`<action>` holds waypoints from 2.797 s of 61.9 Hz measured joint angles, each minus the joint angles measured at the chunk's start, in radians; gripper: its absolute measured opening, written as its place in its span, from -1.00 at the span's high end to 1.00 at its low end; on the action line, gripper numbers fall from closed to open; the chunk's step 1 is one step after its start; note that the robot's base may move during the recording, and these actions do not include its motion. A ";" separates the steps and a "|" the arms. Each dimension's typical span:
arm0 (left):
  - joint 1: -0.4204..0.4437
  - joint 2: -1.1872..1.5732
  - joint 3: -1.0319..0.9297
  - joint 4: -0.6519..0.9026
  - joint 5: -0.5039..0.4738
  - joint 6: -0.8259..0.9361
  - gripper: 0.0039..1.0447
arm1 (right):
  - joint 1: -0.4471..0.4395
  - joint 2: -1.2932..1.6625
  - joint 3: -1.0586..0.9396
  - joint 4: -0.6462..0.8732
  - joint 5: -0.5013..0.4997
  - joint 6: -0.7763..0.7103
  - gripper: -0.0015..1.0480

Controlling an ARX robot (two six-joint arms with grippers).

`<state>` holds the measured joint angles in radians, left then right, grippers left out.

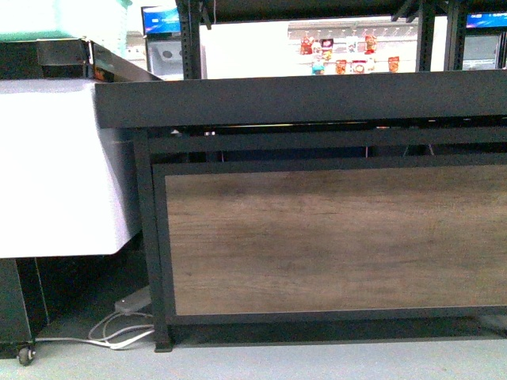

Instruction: Pick lemon from shelf

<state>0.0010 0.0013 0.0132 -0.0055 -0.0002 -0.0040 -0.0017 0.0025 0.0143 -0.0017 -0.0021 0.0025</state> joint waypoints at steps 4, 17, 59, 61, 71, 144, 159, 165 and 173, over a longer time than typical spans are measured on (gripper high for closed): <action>0.000 0.000 0.000 0.000 0.000 0.000 -0.86 | 0.000 0.000 0.000 0.000 -0.001 0.000 -0.95; 0.000 0.000 0.000 0.000 0.000 0.000 -0.86 | 0.000 0.000 0.000 0.000 -0.001 0.000 -0.95; 0.000 0.000 0.000 0.000 0.000 0.000 -0.86 | 0.000 0.000 0.000 0.000 0.000 0.000 -0.95; 0.000 0.000 0.000 0.000 0.000 0.000 -0.86 | 0.000 0.000 0.000 0.000 0.000 0.000 -0.95; 0.000 0.000 0.000 0.000 0.000 0.000 -0.86 | 0.000 0.000 0.000 0.000 0.001 0.000 -0.95; 0.000 0.000 0.000 0.000 0.001 0.000 -0.86 | 0.000 0.000 0.000 0.000 0.001 0.000 -0.95; 0.000 0.000 0.000 0.000 0.000 0.000 -0.86 | 0.000 0.000 0.000 0.000 0.002 0.000 -0.95; 0.000 0.000 0.000 0.000 0.000 0.000 -0.86 | 0.000 0.000 0.000 0.000 0.002 0.000 -0.95; 0.000 0.000 0.000 0.000 0.000 0.000 -0.86 | 0.000 0.000 0.000 0.000 0.002 0.000 -0.95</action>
<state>0.0010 0.0010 0.0132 -0.0055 -0.0006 -0.0044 -0.0017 0.0029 0.0143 -0.0017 -0.0002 0.0025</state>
